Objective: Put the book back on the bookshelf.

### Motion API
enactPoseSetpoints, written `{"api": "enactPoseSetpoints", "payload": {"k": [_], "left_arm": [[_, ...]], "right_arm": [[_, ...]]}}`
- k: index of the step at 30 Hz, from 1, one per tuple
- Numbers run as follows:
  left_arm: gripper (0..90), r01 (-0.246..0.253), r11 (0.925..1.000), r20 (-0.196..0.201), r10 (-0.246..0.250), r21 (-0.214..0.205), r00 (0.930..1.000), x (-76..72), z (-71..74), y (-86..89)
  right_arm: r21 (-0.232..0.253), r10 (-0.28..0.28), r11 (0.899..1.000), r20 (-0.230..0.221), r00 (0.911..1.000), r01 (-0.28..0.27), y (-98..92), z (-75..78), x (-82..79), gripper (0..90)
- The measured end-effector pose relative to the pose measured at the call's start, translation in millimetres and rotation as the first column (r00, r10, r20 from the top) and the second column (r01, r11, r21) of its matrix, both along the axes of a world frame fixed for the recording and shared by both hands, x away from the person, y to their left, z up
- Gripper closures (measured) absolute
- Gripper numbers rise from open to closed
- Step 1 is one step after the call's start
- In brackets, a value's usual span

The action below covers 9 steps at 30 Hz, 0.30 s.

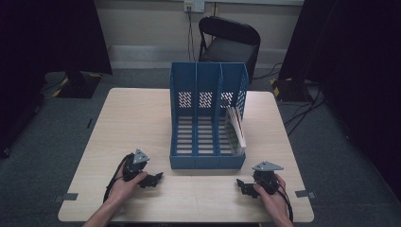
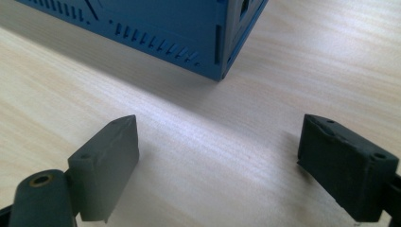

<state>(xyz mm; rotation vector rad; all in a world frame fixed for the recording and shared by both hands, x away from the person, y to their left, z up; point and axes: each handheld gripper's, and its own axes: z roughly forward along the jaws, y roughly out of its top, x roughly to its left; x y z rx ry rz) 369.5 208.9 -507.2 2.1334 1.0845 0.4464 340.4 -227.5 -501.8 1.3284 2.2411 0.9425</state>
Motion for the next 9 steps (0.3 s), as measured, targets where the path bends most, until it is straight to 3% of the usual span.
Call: {"api": "enactPoseSetpoints", "payload": {"k": [1, 2, 9], "left_arm": [[0.0, 0.0, 1.0, 0.0, 0.0, 0.0, 1.0, 0.0, 0.0, 0.0], [0.0, 0.0, 1.0, -0.001, 0.0, 0.0, 1.0, 0.0, 0.0, 0.0], [0.0, 0.0, 1.0, -0.001, 0.0, -0.001, 1.0, 0.0, -0.1, 0.0]], "right_arm": [[-0.017, 0.003, 1.0, 0.025, 0.9997, -0.002, 1.3, -2.1, -0.4, 11.9], [-0.005, 0.004, 1.0, 0.046, 0.9989, -0.004, 1.3, -4.6, -0.4, 11.3], [-0.006, 0.002, 1.0, 0.047, 0.9989, -0.002, 1.3, -4.6, -0.5, 11.2]]}}
